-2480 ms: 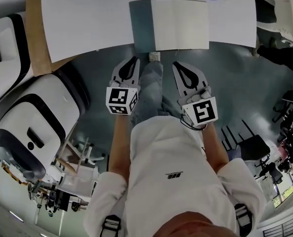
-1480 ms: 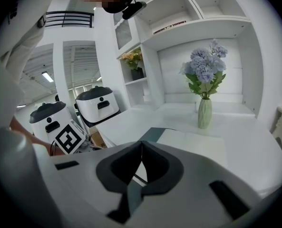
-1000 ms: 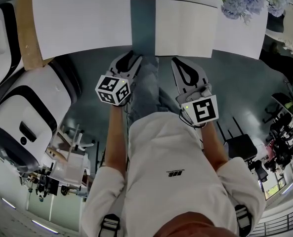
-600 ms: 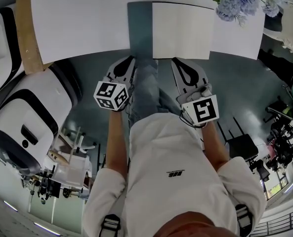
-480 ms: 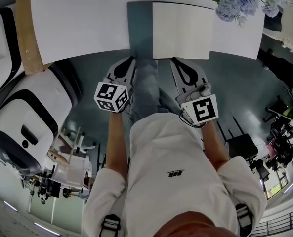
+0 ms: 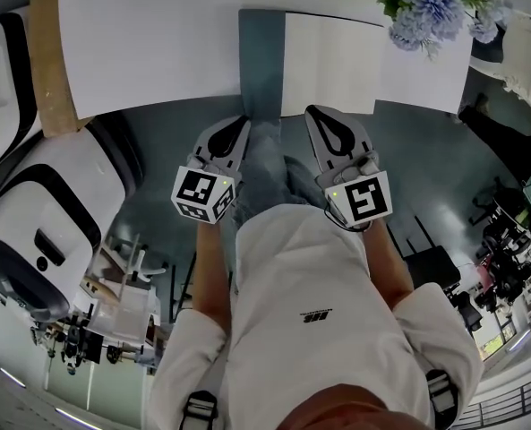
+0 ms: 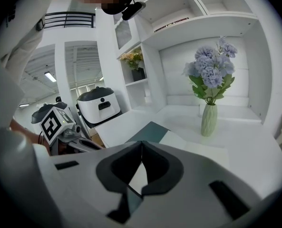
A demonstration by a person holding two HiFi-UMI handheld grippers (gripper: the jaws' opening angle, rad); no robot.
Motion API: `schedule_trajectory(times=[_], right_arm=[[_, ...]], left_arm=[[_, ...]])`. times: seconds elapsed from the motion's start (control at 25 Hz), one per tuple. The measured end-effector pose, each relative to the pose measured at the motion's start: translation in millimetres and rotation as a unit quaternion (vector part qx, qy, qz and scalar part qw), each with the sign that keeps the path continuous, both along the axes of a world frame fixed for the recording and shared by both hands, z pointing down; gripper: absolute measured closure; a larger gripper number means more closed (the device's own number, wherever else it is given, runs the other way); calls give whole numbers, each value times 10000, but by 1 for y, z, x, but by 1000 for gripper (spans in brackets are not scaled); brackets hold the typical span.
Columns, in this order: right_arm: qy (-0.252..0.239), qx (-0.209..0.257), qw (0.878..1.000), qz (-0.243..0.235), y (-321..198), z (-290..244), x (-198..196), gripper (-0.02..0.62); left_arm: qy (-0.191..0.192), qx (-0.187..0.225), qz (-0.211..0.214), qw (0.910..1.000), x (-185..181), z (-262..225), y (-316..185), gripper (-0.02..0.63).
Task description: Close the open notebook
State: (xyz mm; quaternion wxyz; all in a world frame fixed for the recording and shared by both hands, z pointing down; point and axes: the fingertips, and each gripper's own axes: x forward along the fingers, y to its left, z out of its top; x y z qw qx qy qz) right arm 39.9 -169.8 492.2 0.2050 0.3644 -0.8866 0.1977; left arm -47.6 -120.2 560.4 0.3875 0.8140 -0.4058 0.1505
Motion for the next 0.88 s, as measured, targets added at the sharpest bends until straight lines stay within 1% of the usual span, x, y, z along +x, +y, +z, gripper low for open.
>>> schedule_trajectory(times=[0.12, 0.36, 0.6, 0.88], right_arm=[[48, 23, 10000, -21, -1, -1, -1, 600], [13, 95, 9999, 82, -1, -8, 2, 600], [20, 126, 9997, 186, 10, -16, 10, 598], [-48, 269, 9994, 215, 21, -28, 18, 600]], left_arm=[[47, 86, 41, 9999, 4, -9, 0, 606], [29, 248, 150, 9996, 13, -26, -1, 606], [-6, 426, 265, 9987, 27, -44, 0, 606], [-33, 648, 367, 9972, 43, -60, 1, 606]])
